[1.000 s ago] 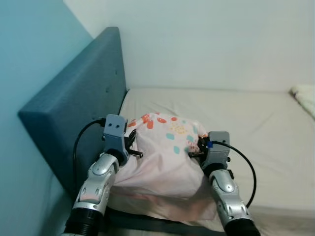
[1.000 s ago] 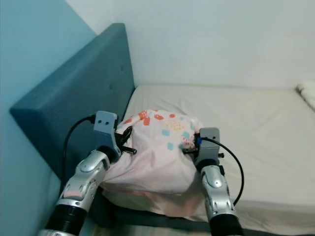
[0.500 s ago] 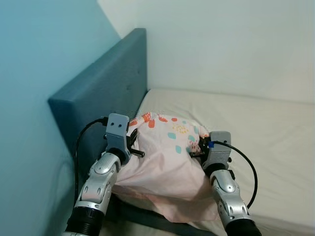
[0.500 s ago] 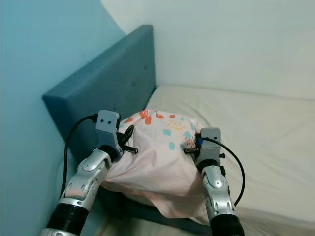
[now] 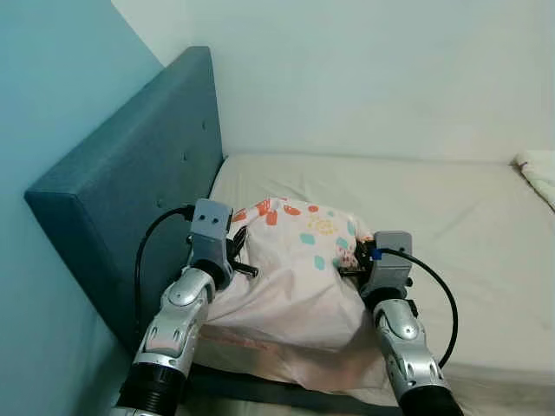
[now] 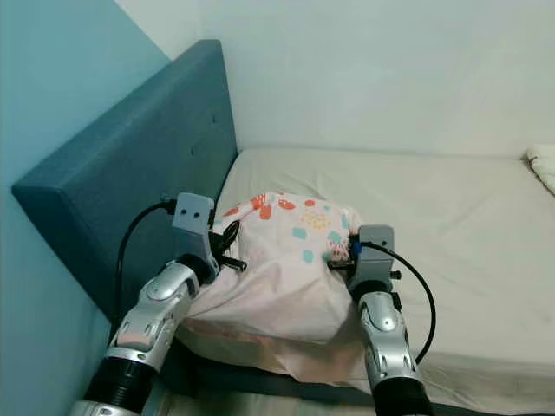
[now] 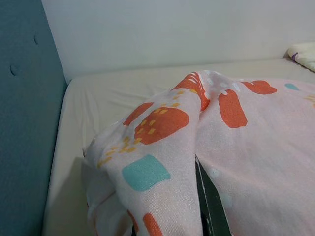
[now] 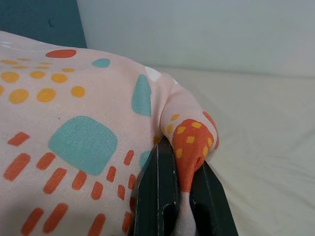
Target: Clean up the room
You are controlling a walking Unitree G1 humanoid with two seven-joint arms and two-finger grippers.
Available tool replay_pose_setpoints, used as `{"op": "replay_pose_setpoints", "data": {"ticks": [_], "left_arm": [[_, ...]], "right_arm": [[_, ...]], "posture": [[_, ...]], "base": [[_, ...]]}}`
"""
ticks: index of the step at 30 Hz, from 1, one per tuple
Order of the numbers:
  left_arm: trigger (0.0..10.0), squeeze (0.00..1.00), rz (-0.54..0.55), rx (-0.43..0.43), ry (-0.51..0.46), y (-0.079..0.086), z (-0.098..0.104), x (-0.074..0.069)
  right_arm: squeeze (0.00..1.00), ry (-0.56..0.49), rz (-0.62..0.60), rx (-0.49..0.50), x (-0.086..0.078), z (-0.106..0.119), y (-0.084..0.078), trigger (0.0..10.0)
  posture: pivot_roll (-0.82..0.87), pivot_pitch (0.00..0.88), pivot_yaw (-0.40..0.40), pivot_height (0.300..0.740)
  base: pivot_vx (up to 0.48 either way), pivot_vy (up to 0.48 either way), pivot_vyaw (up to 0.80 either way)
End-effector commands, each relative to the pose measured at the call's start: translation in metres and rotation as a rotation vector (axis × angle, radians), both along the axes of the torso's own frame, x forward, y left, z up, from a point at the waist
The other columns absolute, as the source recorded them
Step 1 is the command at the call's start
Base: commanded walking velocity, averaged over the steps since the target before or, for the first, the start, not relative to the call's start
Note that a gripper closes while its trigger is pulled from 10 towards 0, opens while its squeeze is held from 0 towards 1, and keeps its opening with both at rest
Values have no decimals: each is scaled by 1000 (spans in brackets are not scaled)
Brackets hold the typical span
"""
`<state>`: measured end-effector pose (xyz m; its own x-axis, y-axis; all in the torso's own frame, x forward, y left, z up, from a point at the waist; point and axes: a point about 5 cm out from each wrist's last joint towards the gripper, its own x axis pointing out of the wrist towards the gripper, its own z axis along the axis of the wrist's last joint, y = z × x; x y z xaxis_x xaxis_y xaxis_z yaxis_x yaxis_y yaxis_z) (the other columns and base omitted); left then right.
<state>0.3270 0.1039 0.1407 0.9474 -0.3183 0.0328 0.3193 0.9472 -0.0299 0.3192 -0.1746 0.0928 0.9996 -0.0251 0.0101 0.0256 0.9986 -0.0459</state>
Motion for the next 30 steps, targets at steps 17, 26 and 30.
{"op": "replay_pose_setpoints", "data": {"ticks": [17, 26, 30], "left_arm": [[10000, 0, -4, -42, -121, -4, 23, 1], [10000, 0, -4, -41, -122, -3, 22, 0], [10000, 0, -8, -39, -120, -3, 20, 0]], "right_arm": [[0, -48, 101, -70, 0, 8, 11, 10000], [0, -47, 102, -63, -1, 7, 12, 10000], [0, -46, 103, -59, -2, 7, 12, 10000]], "posture": [[15, 0, 1, 740], [17, 0, 0, 740], [16, 0, 1, 740]], "base": [[245, 0, 324], [355, 0, 0], [0, 0, 0]]}}
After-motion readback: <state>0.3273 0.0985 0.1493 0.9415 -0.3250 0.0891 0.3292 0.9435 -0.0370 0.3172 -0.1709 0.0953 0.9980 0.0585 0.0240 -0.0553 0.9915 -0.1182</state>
